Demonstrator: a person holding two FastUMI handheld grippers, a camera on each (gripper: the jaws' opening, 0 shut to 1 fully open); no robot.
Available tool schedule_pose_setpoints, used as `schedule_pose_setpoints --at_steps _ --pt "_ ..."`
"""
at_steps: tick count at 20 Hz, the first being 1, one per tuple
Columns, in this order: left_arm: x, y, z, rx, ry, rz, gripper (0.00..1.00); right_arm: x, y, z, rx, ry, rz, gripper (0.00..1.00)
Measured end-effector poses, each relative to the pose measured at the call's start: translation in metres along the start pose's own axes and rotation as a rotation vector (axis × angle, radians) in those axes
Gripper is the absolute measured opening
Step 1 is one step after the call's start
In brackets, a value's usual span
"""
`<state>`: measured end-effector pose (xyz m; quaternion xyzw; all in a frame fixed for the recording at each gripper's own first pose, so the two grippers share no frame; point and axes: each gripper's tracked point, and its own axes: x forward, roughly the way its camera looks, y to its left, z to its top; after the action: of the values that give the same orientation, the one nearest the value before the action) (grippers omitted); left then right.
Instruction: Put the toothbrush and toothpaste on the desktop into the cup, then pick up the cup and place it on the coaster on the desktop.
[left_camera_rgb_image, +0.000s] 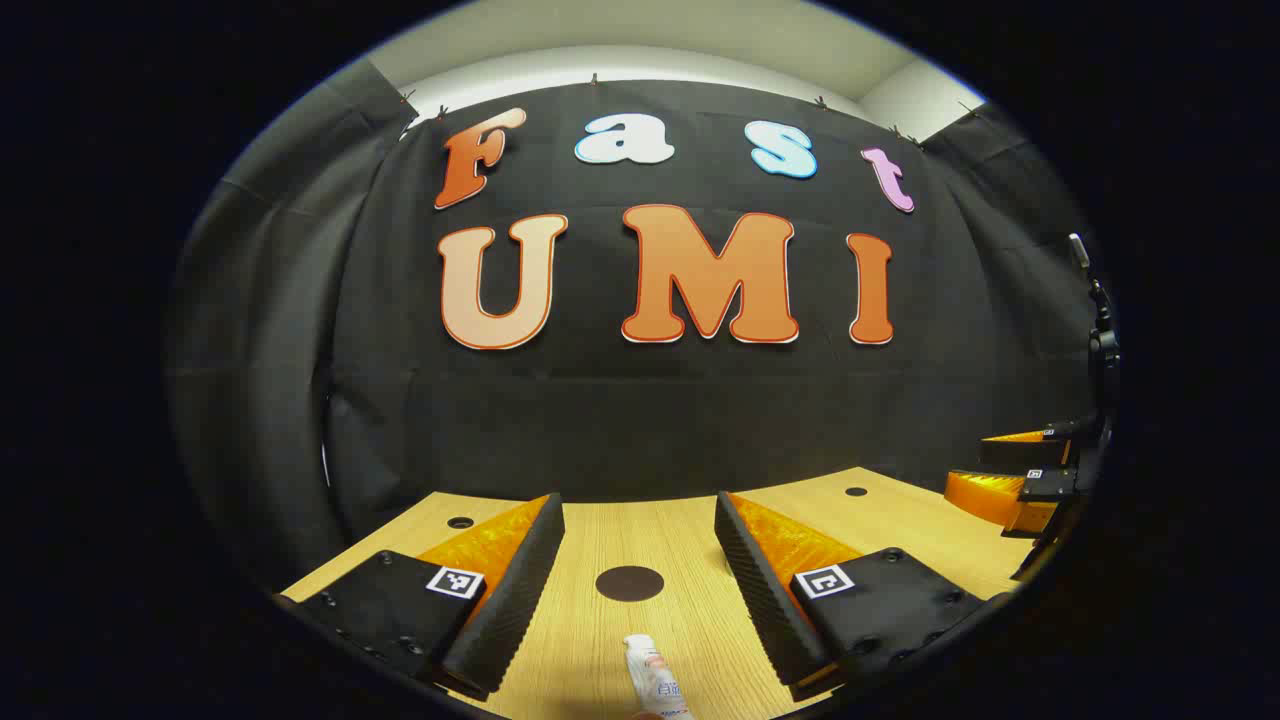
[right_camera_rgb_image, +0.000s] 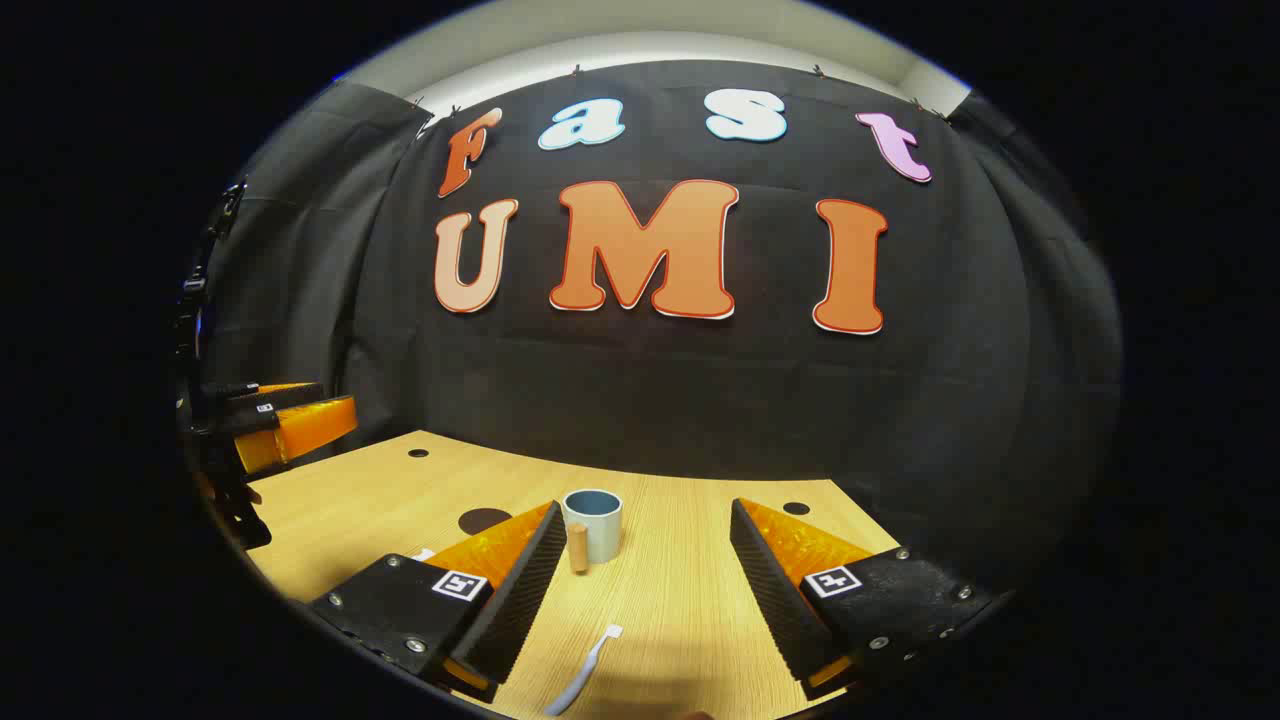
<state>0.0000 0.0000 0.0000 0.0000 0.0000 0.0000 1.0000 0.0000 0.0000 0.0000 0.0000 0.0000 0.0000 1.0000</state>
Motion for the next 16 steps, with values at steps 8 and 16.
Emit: schedule_pose_setpoints --at_steps 8,16 --pt "-0.001 0.003 -0.01 -0.003 0.043 0.01 0.98 0.001 0.01 -0.024 0.01 0.1 0.035 0.99" --pt "0.006 0.002 -0.029 0.01 0.137 -0.011 0.98 0.006 0.019 -0.055 0.034 0.263 0.08 0.99"
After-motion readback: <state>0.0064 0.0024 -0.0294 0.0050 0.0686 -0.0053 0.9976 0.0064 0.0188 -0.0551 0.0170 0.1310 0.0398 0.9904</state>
